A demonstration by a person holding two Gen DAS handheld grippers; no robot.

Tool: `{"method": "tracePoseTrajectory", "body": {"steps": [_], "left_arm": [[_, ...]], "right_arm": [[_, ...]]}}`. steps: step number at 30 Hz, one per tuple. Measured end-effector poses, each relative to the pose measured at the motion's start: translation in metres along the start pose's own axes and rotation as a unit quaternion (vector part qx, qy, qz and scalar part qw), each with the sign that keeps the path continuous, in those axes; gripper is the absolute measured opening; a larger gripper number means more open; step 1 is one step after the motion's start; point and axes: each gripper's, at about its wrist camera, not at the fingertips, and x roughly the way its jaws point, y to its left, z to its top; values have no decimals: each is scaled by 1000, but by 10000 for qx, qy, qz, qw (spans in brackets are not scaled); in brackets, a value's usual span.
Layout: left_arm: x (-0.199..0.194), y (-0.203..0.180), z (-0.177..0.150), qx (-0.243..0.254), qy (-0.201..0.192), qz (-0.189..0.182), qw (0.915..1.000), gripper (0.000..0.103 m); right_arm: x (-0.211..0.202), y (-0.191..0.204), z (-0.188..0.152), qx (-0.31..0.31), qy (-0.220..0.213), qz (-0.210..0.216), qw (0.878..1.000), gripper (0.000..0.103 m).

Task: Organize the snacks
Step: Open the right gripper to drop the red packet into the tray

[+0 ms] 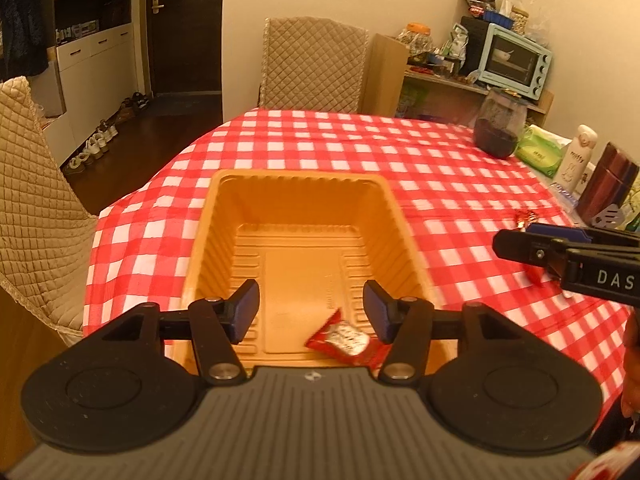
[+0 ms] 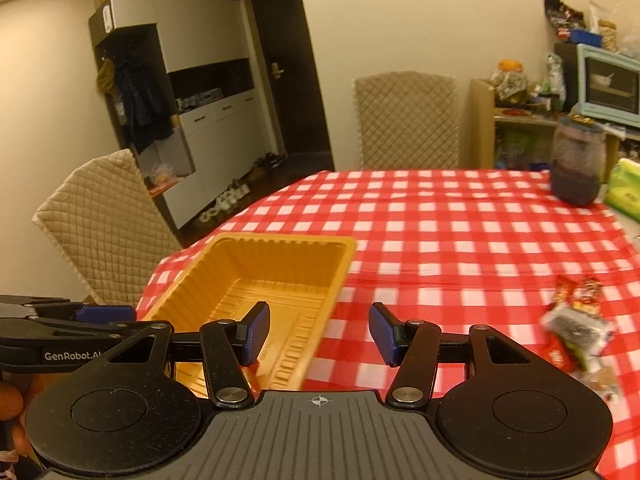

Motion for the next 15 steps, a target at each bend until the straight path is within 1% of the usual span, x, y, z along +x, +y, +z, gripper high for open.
{"method": "tracePoseTrajectory", "body": {"steps": [7, 12, 15], "left_arm": [[-13, -37, 3, 52, -121, -234, 9996, 64], [-15, -69, 5, 129, -150, -532, 9984, 66], [-13, -87, 6, 153, -149, -664, 9976, 69]], "right_arm": [[-49, -30, -1, 188, -163, -451, 9987, 55], [-86, -64, -6, 366, -268, -869, 9952, 55], [-104, -86, -11, 475, -284, -1131, 9920, 55]]}}
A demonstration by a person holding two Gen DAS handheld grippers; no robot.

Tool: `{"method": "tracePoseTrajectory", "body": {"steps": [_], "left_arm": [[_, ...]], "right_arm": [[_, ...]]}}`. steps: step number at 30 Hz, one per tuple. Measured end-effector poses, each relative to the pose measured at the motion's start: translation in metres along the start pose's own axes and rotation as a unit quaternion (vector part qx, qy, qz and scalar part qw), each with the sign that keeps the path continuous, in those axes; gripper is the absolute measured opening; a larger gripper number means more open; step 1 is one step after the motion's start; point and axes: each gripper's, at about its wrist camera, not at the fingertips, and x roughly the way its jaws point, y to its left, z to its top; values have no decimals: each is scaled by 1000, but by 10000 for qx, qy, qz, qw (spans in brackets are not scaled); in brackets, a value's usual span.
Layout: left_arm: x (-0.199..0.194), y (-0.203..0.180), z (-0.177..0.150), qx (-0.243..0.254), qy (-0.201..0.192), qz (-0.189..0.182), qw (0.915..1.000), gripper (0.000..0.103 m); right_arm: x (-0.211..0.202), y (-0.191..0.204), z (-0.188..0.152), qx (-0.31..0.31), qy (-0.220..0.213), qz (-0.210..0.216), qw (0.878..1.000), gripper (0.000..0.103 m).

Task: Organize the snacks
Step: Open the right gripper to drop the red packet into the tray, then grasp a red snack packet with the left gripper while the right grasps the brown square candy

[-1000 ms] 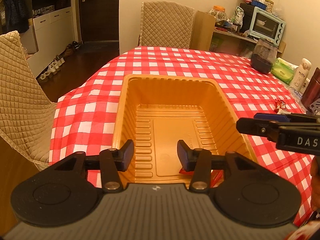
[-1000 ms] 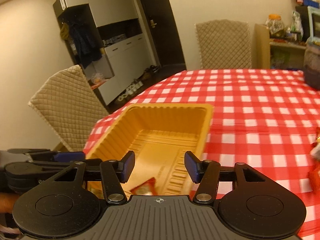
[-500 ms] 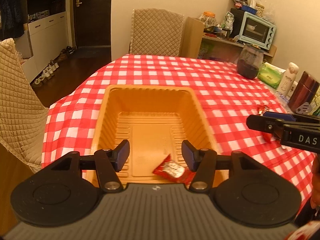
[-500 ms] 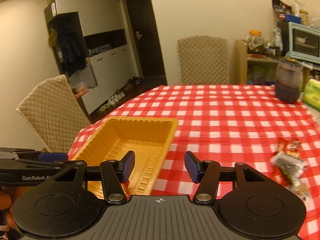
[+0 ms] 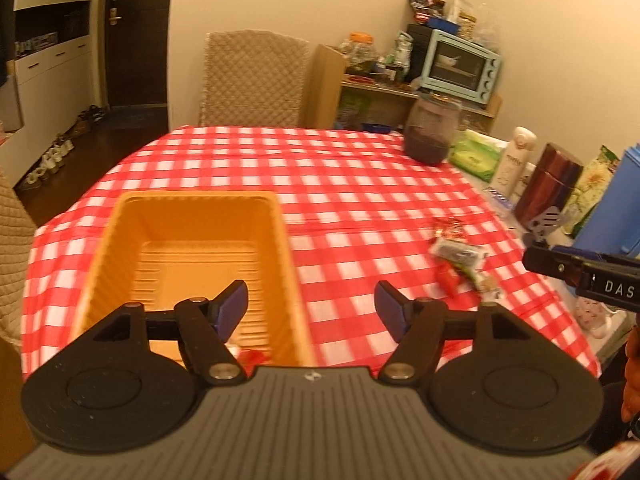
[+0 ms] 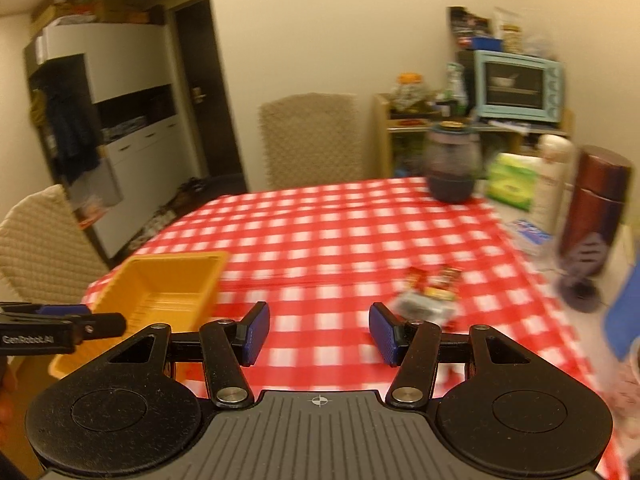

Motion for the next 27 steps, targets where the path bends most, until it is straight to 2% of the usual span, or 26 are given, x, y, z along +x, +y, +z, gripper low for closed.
{"method": "tracePoseTrajectory", "body": {"steps": [7, 12, 17, 27], "left_arm": [[17, -43, 5, 169, 8, -337, 9993, 74], [44, -67, 3, 339, 125, -520, 9980, 75], [75, -84, -3, 515, 315, -597, 9964, 75], [131, -97, -14, 782, 532, -699, 9931, 76]], "right_arm": [[-24, -50, -6, 175, 27, -543, 9984, 55], [-22, -76, -15, 242, 100, -752, 9968, 55], [4, -93, -25, 208, 283, -831, 9959, 55], [80, -105, -40, -203, 722, -483, 9960, 55]]}}
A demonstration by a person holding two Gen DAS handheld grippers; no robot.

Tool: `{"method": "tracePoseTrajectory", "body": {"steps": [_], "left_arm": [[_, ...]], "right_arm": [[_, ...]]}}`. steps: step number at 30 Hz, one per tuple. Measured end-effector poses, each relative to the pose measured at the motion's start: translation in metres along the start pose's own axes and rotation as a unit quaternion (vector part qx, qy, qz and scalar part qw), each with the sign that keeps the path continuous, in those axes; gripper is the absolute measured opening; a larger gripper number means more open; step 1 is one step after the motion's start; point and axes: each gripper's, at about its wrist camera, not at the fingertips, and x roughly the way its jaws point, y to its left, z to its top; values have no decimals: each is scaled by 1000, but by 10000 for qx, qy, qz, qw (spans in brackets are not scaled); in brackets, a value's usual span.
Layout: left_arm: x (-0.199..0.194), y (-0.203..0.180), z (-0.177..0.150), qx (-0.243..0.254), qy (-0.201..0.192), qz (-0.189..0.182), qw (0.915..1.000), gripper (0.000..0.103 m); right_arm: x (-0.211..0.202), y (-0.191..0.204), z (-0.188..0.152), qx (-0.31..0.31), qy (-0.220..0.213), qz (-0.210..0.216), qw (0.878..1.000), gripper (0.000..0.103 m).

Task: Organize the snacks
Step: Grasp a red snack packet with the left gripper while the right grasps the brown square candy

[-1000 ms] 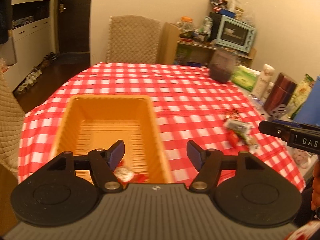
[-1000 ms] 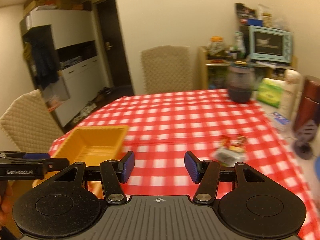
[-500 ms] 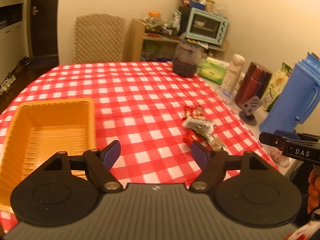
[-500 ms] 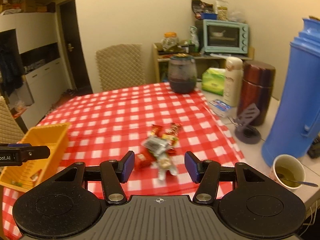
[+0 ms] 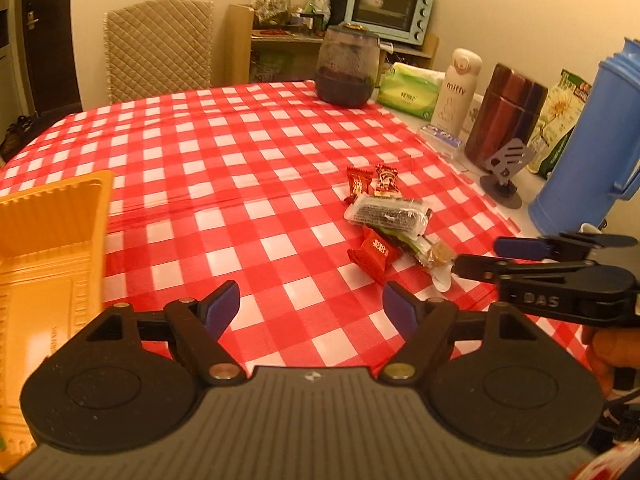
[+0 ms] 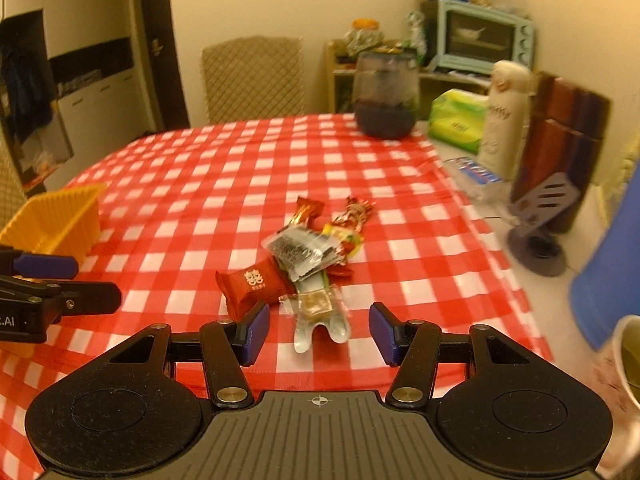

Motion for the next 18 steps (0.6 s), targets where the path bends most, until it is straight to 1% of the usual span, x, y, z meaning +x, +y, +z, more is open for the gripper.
{"method": "tracePoseTrajectory", "body": {"steps": [4, 7, 12, 13, 15, 18], "left_arm": [[16, 1, 1, -8, 65, -37, 10000, 76], [23, 2, 3, -34, 76, -55, 10000, 76], [32, 4, 4, -30, 107, -82, 9999, 76], [34, 4, 3, -35, 113, -82, 9999, 76], [38, 4, 4, -49, 133, -101, 9998, 76], [42, 3, 5, -40, 138, -142, 9998, 76]], "right_arm": [[26, -1, 6, -152, 180, 110, 9997, 55], [43, -6, 9, -81, 302, 139, 9994, 55], [56, -10, 11, -125, 394, 157, 9990, 54], [57, -9, 10, -143, 407, 165, 9989, 46], [60, -8, 10, -201, 490, 153, 9985, 39], [58, -9, 9, -161, 484, 125, 9986, 36]]}}
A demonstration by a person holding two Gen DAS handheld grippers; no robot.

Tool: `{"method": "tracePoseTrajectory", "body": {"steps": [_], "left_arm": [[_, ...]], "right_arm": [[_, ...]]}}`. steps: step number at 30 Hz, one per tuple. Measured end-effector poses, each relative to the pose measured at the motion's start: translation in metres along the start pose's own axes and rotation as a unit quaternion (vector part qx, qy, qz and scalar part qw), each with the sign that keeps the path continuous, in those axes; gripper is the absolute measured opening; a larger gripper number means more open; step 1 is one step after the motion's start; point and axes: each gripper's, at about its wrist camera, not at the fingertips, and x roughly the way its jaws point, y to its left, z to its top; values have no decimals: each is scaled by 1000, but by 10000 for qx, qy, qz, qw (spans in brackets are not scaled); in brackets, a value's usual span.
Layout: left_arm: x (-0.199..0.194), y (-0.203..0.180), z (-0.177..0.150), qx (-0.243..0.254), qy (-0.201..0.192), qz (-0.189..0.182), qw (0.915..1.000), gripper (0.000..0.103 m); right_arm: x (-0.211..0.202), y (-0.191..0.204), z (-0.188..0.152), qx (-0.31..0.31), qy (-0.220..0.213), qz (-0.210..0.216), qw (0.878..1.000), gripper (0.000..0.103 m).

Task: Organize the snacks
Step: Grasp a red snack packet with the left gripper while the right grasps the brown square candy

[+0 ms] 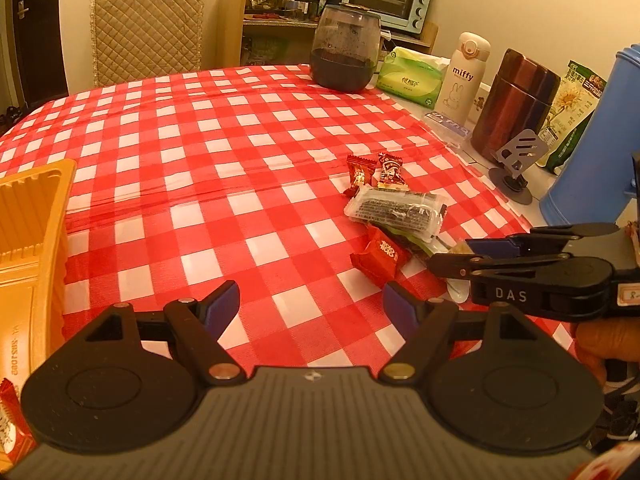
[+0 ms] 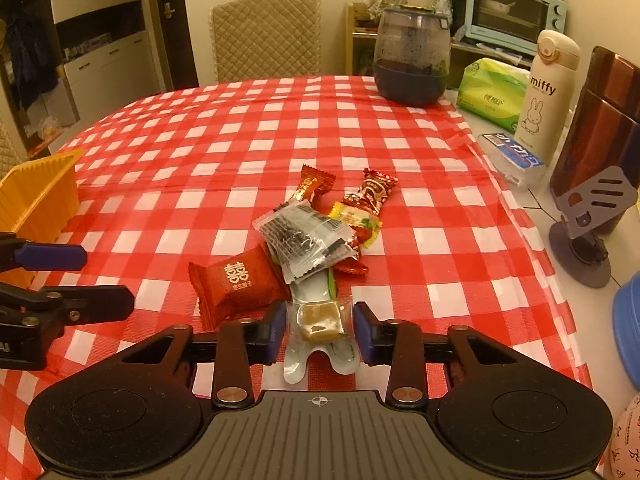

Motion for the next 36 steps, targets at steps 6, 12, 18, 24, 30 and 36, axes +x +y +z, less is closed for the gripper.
{"method": "tracePoseTrajectory", "body": {"steps": [6, 12, 18, 24, 30, 36], "left_arm": [[11, -8, 4, 154, -9, -167, 9997, 76], [29, -23, 8, 533, -107, -340, 9979, 76], [50, -47, 9, 1391, -202, -327, 9895, 66], [71, -64, 6, 1945, -77, -361, 9802, 44], [73, -65, 3, 1874, 38, -227, 9820, 25], [51, -58, -1, 1354, 35, -20, 9908, 24]], "right_arm": [[-9, -6, 0, 193, -102, -46, 9998, 36], [-20, -18, 3, 641, -224, -103, 9976, 36], [-24, -27, 4, 884, -246, -125, 9957, 36], [-24, -33, 7, 1078, -241, -114, 9938, 36], [-24, -32, 8, 1133, -240, -66, 9933, 36], [-26, -24, 9, 1100, -293, 34, 9935, 36]]}}
